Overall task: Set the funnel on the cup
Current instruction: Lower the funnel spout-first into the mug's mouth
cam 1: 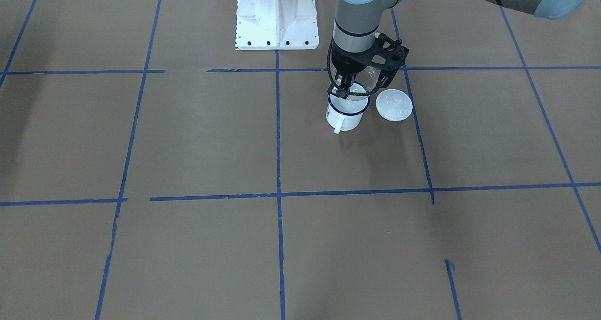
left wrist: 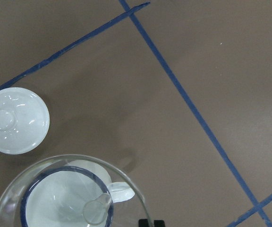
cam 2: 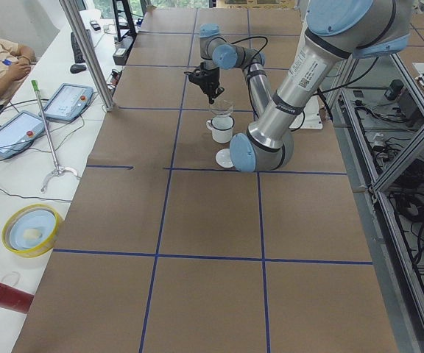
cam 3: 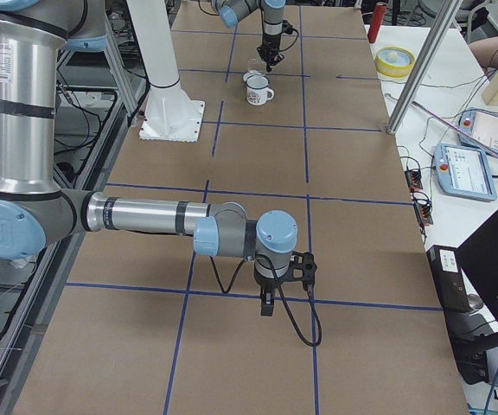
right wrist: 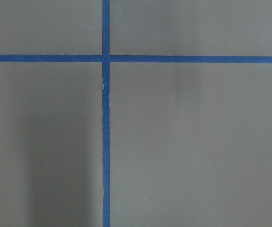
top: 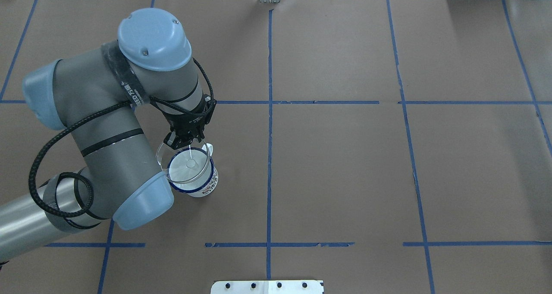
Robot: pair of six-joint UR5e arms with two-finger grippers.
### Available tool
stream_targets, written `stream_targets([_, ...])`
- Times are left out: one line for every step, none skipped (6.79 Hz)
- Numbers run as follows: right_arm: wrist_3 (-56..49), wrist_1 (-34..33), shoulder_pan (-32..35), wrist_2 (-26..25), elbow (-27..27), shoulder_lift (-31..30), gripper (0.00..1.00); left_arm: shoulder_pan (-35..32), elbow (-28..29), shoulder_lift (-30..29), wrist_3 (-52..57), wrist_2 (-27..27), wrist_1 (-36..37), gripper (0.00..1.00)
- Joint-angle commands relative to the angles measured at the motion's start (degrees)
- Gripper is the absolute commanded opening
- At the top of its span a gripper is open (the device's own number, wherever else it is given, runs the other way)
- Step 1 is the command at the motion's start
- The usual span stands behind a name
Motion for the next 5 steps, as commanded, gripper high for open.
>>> stream_targets([0.00, 0.00, 0.00, 0.00, 0.00, 0.00, 1.00, 0.55, 2.78, 0.07, 2.37, 0.23, -0.27, 0.00])
stream_targets([0.00, 0.00, 0.00, 0.00, 0.00, 0.00, 1.00, 0.55, 3.23, 0.16, 2.38, 0.23, -0.44, 0.00])
stream_targets([0.00, 0.00, 0.00, 0.00, 0.00, 0.00, 1.00, 0.63, 3.59, 0.16, 2.81, 0.23, -0.53, 0.00])
stream_targets([0.00, 0.00, 0.00, 0.00, 0.00, 0.00, 1.00, 1.50, 4.90, 0.24, 2.82, 0.23, -1.58, 0.00])
stream_targets([0.00, 0.00, 0.00, 0.00, 0.00, 0.00, 1.00, 1.77, 5.52, 0.25, 2.82, 0.15, -1.94, 0.00])
